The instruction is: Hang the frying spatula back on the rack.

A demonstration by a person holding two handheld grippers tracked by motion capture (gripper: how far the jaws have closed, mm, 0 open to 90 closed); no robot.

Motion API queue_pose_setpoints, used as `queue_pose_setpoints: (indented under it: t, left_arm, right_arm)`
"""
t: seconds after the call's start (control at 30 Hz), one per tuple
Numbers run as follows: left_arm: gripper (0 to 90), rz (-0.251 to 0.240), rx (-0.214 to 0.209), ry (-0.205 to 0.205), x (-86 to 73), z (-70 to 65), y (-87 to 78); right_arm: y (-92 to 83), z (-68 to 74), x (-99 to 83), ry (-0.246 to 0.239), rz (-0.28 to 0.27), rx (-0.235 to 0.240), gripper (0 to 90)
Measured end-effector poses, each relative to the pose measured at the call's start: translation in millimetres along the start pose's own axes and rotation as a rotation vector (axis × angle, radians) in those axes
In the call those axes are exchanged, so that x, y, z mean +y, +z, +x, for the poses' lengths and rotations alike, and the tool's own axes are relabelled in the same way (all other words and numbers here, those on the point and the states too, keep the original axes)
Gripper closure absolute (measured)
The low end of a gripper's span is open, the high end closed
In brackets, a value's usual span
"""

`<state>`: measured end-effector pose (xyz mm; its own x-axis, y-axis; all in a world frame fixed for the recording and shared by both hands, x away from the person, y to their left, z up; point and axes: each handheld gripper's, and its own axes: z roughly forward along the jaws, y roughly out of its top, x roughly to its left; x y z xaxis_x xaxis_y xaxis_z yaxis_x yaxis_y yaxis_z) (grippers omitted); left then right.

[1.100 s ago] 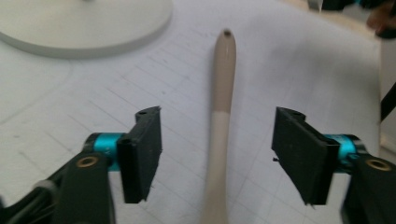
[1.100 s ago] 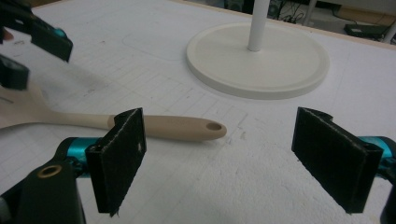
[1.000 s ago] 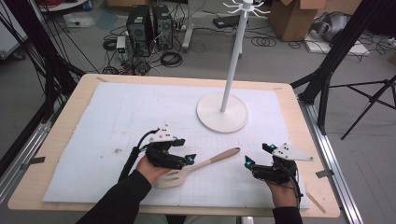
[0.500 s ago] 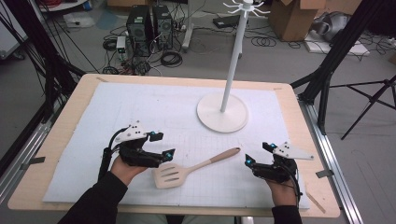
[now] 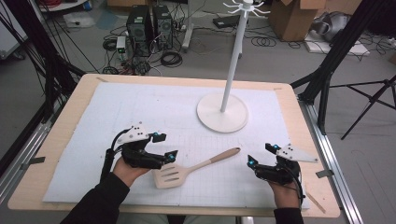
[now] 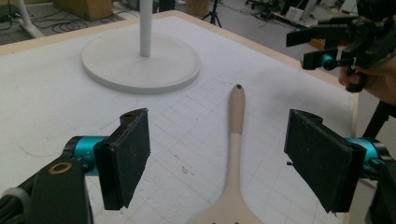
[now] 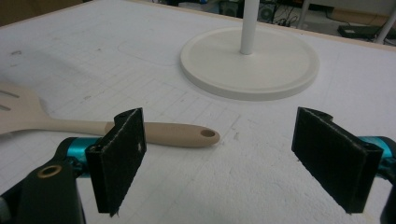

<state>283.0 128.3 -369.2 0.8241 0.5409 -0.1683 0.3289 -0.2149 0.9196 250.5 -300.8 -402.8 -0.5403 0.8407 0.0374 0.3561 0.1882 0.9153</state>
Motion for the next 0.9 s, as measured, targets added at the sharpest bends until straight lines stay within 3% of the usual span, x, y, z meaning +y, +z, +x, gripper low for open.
queue_pose_setpoints:
  t: [0.33, 0.37, 0.4, 0.47, 0.5, 0.53, 0.63, 0.67, 0.7, 0.73, 0.9]
  left_arm:
    - [25.2, 0.138, -0.024, 0.061, 3.1, -11.8, 25.1]
    - [25.9, 0.178, -0.034, 0.085, 4.1, -16.5, 34.1]
    - [26.3, 0.178, -0.034, 0.085, 4.1, -16.5, 34.1]
    - [28.0, 0.226, -0.038, 0.108, 4.4, -20.7, 44.2]
    - [29.1, 0.269, -0.049, 0.126, 3.8, -23.7, 55.0]
    - [30.6, 0.269, -0.049, 0.126, 3.8, -23.7, 55.0]
    - [35.5, 0.344, -0.049, 0.136, -0.7, -28.2, 74.9]
    - [36.7, 0.344, -0.049, 0.136, -0.7, -28.2, 74.9]
    - [38.1, 0.408, -0.05, 0.157, -3.4, -29.8, 86.6]
    - [39.7, 0.408, -0.05, 0.157, -3.4, -29.8, 86.6]
    - [46.0, 0.516, -0.053, 0.17, -6.4, -33.1, 109.2]
  right_arm:
    - [0.1, 2.7, 0.7, -0.011, 0.007, 0.008, 16.3]
    - [-0.7, 2.7, 0.7, -0.013, 0.005, 0.009, 16.3]
    - [-0.7, 2.7, 0.7, -0.013, 0.005, 0.009, 16.3]
    - [-0.5, 2.1, 0.3, -0.017, 0.007, 0.011, 16.3]
    - [-0.3, 1.9, 0.3, -0.016, 0.007, 0.011, 16.3]
    - [-0.3, 1.9, 0.3, -0.016, 0.007, 0.011, 16.3]
    - [0.3, 2.1, 0.3, -0.009, 0.008, 0.014, 16.3]
    - [0.3, 2.1, 0.3, -0.009, 0.008, 0.014, 16.3]
    - [0.5, 1.8, 0.2, -0.012, 0.01, 0.014, 16.3]
    - [0.5, 1.7, 0.2, -0.013, 0.01, 0.014, 16.3]
    - [0.4, 1.4, 0.3, -0.01, 0.007, 0.017, 16.4]
